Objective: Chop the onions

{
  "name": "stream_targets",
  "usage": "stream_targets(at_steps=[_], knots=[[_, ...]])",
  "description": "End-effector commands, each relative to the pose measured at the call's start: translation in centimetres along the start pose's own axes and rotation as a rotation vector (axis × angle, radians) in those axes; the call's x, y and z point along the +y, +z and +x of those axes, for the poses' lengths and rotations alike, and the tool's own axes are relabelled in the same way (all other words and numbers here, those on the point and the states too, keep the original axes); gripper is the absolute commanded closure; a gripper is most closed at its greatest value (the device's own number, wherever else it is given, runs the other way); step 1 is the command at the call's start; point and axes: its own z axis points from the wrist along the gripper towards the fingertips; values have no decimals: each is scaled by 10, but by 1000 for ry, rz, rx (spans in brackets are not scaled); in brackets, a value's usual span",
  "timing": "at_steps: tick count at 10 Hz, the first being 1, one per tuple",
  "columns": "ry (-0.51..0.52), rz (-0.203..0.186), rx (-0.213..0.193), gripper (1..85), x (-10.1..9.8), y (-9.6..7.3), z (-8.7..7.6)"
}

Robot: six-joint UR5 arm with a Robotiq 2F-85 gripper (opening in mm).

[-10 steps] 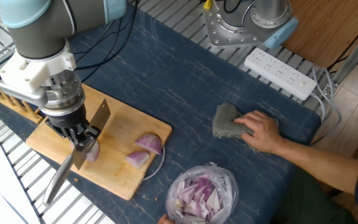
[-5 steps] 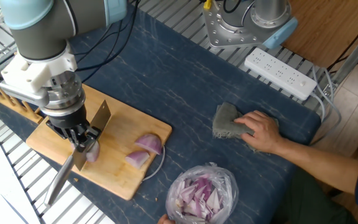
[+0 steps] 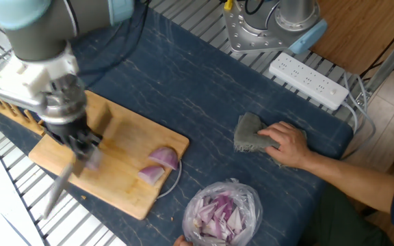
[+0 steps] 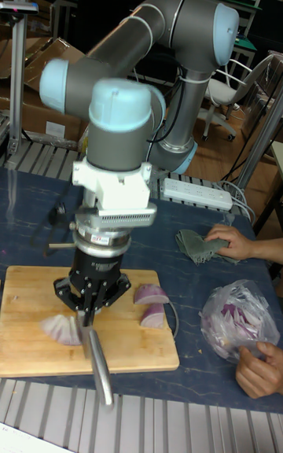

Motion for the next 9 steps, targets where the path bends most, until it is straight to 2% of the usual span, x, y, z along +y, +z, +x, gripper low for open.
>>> stream_targets(at_steps=[1, 2, 5, 7, 9], knots=[[9, -33, 19, 840, 4, -30, -1], [10, -18, 28, 840, 4, -32, -1], [-1, -38, 25, 840, 10, -30, -1], [-53, -52, 24, 840, 19, -29, 1], [-91, -25, 39, 840, 16, -25, 5]])
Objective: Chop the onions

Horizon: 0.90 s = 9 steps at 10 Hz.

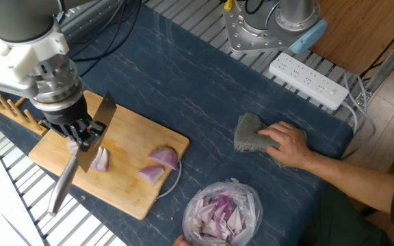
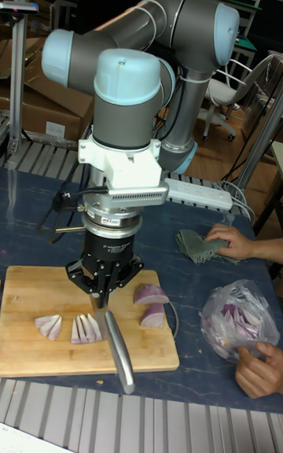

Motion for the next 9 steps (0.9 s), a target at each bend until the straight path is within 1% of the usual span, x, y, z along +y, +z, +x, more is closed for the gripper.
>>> stream_targets(at_steps=[1, 2, 5, 7, 9], knots=[[-45, 7, 10, 840, 3, 5, 3], [-51, -3, 11, 840, 5, 9, 4], [-95, -12, 24, 840, 5, 12, 9], [-147, -37, 25, 840, 11, 12, 10], [-170, -36, 28, 840, 13, 13, 11]])
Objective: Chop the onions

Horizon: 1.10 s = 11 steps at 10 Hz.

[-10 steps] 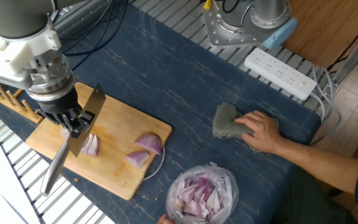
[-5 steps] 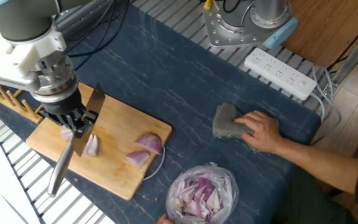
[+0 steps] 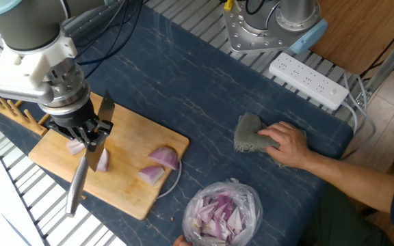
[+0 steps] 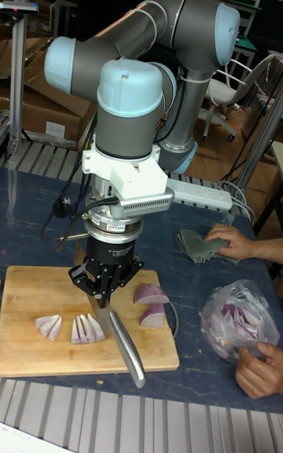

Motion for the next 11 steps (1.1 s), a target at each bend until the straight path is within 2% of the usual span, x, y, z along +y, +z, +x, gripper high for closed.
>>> stream_targets(at_steps=[1, 5, 11], knots=[[-41, -12, -2, 840, 3, 2, 0], [-55, -8, -14, 840, -5, 11, 2], [-45, -11, -21, 840, 0, 15, 0]])
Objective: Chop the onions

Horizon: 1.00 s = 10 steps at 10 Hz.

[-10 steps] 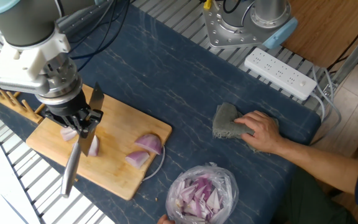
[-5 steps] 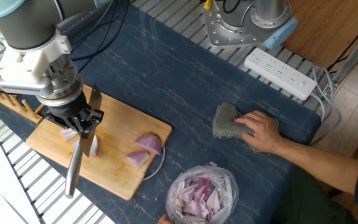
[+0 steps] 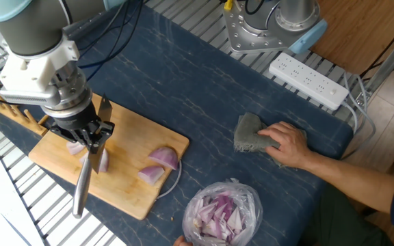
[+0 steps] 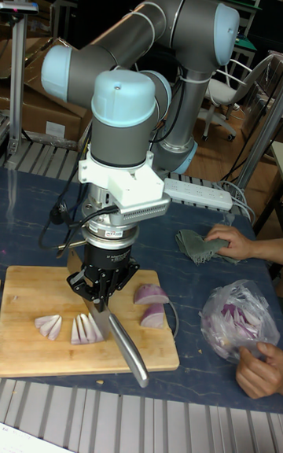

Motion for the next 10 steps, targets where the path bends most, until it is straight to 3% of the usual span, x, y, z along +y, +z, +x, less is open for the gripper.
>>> stream_targets(at_steps=[1, 10], knots=[[5, -7, -14, 840, 2, 1, -3], [-10, -4, -49, 840, -6, 20, -1]])
